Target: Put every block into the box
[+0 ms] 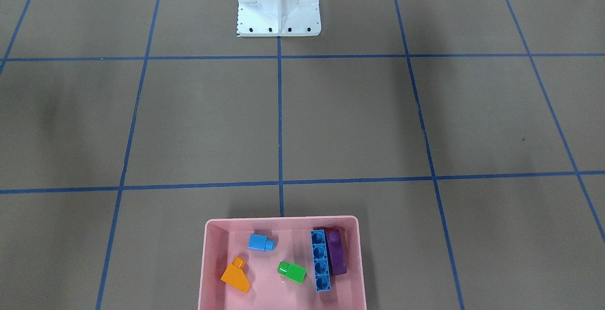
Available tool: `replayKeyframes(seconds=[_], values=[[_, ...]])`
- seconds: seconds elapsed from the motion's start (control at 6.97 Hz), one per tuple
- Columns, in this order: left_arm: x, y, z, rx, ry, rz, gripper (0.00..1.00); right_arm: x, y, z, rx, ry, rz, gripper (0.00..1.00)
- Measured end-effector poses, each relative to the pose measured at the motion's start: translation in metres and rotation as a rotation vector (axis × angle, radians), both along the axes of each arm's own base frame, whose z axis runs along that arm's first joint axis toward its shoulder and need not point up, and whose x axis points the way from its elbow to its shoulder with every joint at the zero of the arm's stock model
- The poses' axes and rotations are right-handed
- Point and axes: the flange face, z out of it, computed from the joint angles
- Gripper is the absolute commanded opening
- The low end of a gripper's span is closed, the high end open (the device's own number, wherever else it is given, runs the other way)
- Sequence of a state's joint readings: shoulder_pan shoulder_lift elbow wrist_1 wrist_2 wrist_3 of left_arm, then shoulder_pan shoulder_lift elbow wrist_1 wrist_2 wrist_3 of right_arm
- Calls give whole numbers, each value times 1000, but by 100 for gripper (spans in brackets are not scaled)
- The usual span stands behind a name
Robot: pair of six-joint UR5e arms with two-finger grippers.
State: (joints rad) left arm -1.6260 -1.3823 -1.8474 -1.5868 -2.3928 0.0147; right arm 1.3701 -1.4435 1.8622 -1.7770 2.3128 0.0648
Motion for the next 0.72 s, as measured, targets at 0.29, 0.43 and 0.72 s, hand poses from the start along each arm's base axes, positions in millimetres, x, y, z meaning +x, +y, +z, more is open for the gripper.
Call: replayKeyframes(seconds=[0.29, 0.43, 0.72], values=[[0, -1, -3, 22, -4, 6, 100, 51, 63, 72, -26, 19, -18, 100], [0, -1, -4, 26, -2, 5, 100, 70, 94, 102, -38, 24, -16, 100], [0, -2, -7, 35, -1, 6, 100, 85, 126, 127, -56, 26, 4, 100]])
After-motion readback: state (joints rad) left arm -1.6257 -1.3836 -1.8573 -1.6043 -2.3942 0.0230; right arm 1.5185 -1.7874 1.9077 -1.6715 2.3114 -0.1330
